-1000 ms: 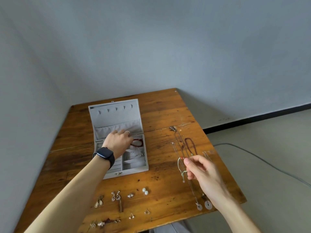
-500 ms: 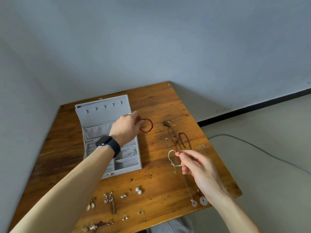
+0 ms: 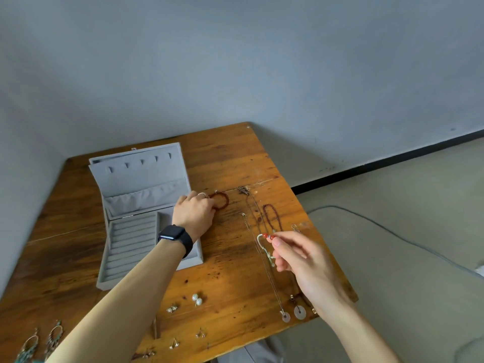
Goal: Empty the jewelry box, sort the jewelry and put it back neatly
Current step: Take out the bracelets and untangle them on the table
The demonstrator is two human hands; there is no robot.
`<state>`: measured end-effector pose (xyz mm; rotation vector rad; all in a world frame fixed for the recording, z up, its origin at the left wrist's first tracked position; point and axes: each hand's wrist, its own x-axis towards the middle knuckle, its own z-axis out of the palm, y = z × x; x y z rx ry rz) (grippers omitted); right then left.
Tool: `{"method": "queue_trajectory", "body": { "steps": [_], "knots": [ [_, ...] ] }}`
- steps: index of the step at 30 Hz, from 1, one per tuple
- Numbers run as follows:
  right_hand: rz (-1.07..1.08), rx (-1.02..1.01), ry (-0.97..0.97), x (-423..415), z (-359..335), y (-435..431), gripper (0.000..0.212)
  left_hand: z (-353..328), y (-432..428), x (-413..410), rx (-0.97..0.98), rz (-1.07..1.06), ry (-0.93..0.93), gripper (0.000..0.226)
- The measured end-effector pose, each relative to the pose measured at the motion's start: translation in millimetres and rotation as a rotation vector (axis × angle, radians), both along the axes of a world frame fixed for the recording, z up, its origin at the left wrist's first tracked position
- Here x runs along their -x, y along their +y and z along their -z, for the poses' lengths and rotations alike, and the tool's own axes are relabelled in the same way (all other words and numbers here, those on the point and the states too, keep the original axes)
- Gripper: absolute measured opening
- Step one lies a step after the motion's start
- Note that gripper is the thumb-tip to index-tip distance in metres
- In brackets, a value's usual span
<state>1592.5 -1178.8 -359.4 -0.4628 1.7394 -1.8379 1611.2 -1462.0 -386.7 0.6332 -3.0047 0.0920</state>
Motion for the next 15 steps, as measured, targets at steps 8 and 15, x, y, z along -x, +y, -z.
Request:
{"method": "queue_trajectory", "body": {
  "steps": [8,15],
  "knots": [
    [-0.076,-0.109,0.099,2.0,-0.6,-20.8,0.012,-7.6,-8.9,-42.0,-0.21,-0.055,0.207,0.039],
    [-0.154,-0.353,0.374,21.8,-8.5,-66.6,0.008,9.9,-30.2,-127.3,-0.222,-0.306,0.331,0.052]
  ]
}}
